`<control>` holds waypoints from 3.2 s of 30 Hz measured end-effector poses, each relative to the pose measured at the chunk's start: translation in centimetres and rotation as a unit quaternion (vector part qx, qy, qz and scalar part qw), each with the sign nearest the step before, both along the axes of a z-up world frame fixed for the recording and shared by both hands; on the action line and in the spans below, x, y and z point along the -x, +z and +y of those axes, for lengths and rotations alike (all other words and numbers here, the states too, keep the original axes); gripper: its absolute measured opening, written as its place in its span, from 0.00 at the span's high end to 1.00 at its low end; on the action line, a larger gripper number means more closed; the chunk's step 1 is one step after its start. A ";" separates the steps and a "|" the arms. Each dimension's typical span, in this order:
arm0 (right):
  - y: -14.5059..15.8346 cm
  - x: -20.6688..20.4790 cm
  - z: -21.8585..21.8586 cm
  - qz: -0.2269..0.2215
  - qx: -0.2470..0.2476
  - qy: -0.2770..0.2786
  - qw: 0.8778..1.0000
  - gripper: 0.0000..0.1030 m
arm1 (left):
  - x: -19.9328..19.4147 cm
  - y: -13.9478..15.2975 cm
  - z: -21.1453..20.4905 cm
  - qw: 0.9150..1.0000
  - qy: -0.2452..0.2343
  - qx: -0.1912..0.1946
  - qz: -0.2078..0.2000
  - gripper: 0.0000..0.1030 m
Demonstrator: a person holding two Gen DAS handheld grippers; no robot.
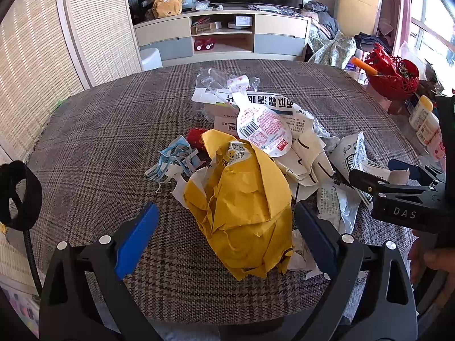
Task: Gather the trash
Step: 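Grasp the yellow paper bag with the left tool while the right tool grasps the white medicine box, then carry both items to the grey bin and open both tools to drop them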
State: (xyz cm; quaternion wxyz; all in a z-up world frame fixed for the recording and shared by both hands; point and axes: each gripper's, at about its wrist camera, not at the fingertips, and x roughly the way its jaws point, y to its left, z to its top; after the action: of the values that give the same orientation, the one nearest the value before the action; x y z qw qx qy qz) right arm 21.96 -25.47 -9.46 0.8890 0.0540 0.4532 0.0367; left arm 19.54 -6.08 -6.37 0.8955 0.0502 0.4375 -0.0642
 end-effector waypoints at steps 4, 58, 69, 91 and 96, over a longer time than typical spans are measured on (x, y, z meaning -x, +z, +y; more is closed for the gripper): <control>-0.9 -0.5 0.2 0.007 0.000 0.001 1.000 0.03 | -0.5 -0.7 0.1 1.000 0.002 0.005 0.007 0.16; -5.1 21.7 4.7 0.050 -0.077 0.015 0.996 0.27 | 21.8 -7.8 1.2 0.995 -0.035 0.064 0.074 0.48; -7.2 19.9 6.1 0.066 -0.067 0.020 0.995 0.26 | 20.9 -12.7 1.0 0.991 -0.025 0.042 0.124 0.46; -1.9 19.7 1.9 0.021 -0.032 0.000 0.999 0.22 | 20.4 -9.8 4.2 0.993 -0.008 0.040 0.111 0.30; 0.5 18.7 0.2 0.004 -0.030 -0.015 0.999 0.22 | 19.1 -6.7 5.0 0.996 -0.007 0.026 0.081 0.28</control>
State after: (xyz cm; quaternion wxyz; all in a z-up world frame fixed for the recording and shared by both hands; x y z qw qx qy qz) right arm 3.25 -25.25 -8.99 0.8855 0.0874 0.4548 0.0368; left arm 0.49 -1.10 -13.09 0.8575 0.0249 0.5067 -0.0857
